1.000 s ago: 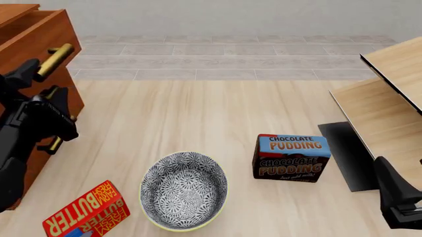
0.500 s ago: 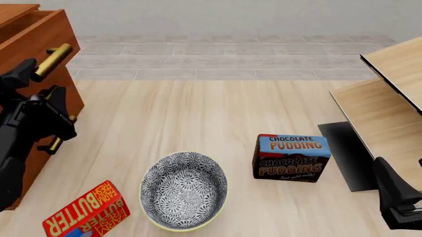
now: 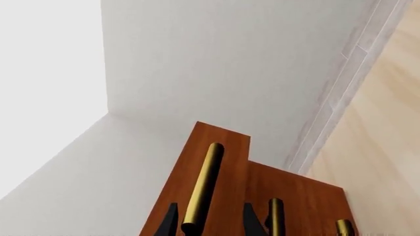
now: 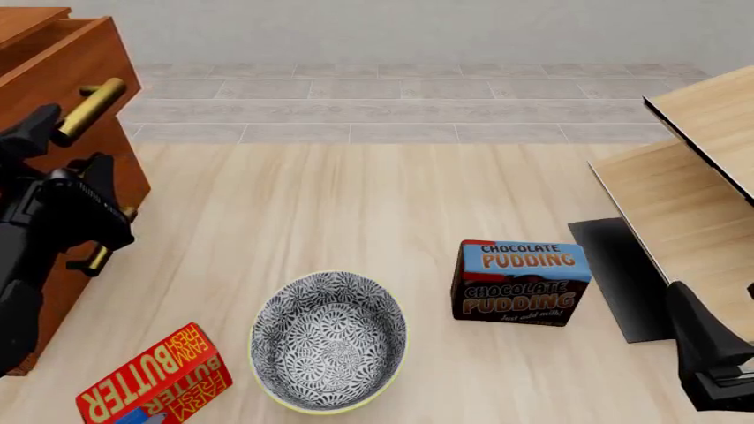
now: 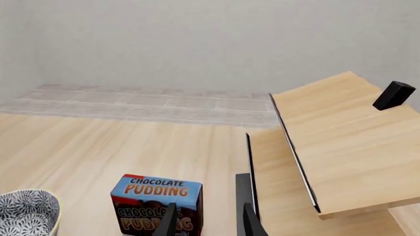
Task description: Close the top drawer of the cabinet.
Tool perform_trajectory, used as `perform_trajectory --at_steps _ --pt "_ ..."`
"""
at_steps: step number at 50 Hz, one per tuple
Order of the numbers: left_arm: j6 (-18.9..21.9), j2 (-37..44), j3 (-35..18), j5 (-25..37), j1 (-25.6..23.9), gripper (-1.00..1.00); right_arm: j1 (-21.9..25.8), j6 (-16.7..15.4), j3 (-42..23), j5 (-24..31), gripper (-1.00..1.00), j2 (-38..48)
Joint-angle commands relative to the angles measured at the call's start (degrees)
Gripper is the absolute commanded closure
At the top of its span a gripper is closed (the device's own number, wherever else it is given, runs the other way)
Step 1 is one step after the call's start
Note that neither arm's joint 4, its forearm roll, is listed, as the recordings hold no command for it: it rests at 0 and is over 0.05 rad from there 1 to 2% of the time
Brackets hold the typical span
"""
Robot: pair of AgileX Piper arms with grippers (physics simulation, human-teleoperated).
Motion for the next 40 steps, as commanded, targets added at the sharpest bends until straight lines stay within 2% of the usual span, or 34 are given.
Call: perform_trajectory --at_steps 1,40 --pt "-0.1 -0.3 0.0 -0.4 1.8 -1.0 0.0 0.0 0.0 0.0 -1.0 0.0" --pt "-0.7 -0.5 0.1 -0.4 3.3 -1.0 0.7 -0.5 0.0 0.6 -1.0 0.0"
